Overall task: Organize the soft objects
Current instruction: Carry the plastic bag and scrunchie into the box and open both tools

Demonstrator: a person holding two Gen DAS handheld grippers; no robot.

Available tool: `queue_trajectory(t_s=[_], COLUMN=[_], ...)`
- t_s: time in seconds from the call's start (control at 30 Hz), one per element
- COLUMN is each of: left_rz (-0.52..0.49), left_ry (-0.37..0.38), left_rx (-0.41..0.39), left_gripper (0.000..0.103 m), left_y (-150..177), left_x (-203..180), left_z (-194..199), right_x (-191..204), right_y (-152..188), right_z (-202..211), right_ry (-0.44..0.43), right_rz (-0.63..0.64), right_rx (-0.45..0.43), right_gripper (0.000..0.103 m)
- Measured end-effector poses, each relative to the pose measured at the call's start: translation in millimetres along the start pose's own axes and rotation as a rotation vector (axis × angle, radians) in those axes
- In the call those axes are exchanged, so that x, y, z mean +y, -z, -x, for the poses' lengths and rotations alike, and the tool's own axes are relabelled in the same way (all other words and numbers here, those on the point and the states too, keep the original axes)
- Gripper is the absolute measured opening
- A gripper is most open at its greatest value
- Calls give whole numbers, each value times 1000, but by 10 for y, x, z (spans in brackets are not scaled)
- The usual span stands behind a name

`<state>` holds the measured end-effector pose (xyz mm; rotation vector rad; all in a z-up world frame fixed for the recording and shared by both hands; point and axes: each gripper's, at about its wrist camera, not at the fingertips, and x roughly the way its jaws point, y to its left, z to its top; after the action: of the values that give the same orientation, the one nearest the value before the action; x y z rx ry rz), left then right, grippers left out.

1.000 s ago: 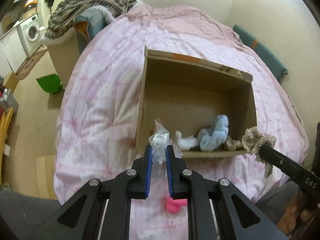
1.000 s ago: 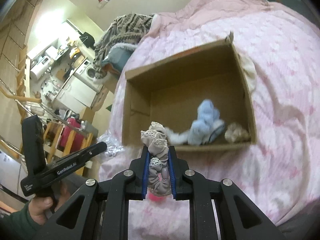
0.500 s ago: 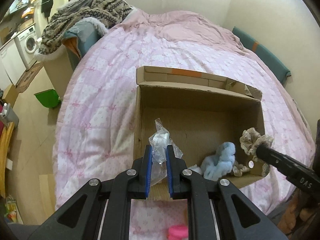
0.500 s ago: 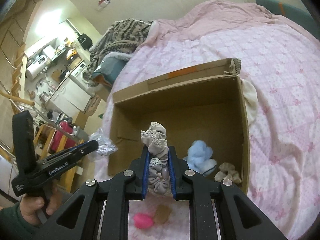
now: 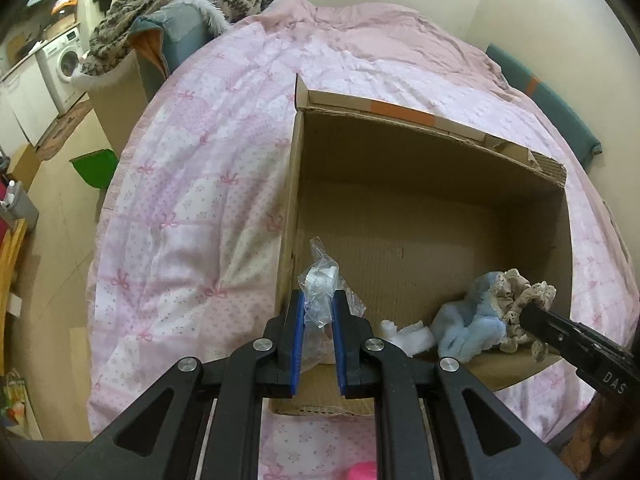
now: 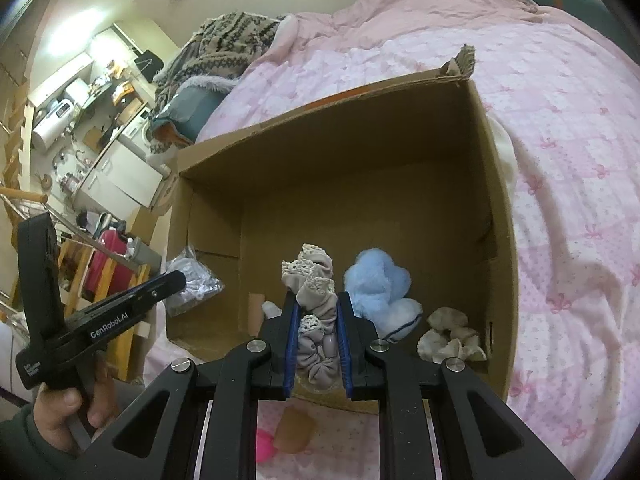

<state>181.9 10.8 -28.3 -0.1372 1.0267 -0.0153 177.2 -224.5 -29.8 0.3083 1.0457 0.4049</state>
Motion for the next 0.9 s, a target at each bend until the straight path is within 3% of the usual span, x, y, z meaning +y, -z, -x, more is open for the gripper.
queue_trajectory(t_s=[0.8,0.87,0.9], left_rz=[-84,-91,-96], left_ry=[26,31,34], left_rx=[28,27,26], left_gripper=[15,15,15], left_y=[106,112,110], left_x=[-225,-242,-251], left_z=[-67,-63,-62], right_x=[25,22,11], right_y=[-2,-8,-6], right_z=[-59,-60,-57], right_ry=[-20,-23,-24], right_rz=[1,-6,-12], right_rx=[12,11,10], right_gripper=[21,28,39])
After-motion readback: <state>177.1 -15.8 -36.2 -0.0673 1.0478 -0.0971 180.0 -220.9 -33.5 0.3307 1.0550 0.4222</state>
